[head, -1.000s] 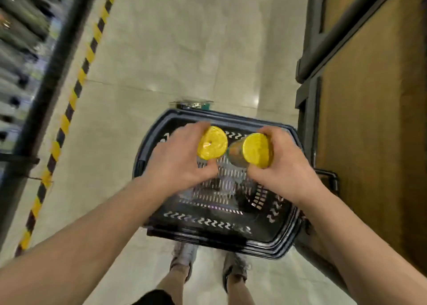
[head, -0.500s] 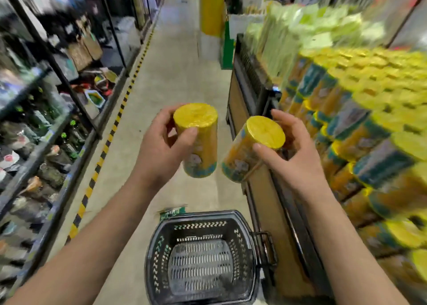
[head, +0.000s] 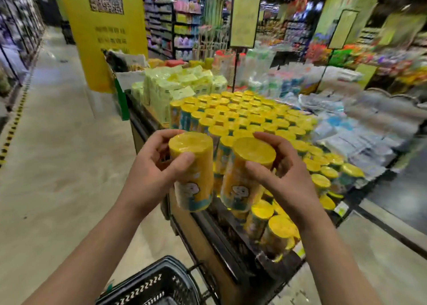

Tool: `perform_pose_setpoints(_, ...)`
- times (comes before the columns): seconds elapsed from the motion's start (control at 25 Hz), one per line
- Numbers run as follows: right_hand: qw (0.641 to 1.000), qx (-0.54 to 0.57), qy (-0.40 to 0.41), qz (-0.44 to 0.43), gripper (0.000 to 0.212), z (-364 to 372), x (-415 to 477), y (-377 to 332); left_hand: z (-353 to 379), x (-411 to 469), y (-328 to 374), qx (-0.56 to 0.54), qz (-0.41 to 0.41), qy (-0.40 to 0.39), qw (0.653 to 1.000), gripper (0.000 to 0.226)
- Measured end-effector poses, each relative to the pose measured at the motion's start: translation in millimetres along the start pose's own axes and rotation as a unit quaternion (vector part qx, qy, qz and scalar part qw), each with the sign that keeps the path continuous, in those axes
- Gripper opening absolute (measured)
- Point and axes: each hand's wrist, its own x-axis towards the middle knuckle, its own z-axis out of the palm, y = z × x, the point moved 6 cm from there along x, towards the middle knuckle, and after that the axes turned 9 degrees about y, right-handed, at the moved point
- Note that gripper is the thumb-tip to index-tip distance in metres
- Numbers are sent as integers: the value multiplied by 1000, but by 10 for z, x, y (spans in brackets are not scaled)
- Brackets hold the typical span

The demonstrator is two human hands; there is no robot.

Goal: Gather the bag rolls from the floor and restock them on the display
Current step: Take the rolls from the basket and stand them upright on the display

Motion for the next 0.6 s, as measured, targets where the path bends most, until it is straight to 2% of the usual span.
perform_pose_setpoints(0.2, 999, -5, 42, 4, 63, -1148, -60, 125, 1086, -173, 140, -1, -6, -54, 999, 51)
perform_pose_setpoints(0.28, 999, -3, 40, 1, 63, -1699, -55, 215, 1639, -298, 221, 9, 0, -64, 998, 57)
perform_pose_setpoints(0.4, 1000, 13, 24, 11, 59, -2500, -11, 376, 2468, -476, 273, 34, 0, -60, 998, 68)
perform_pose_setpoints(0.6, 999, 18, 26, 35, 62, -3490, 149, 616, 3457, -604, 322, 69, -25, -49, 996, 57)
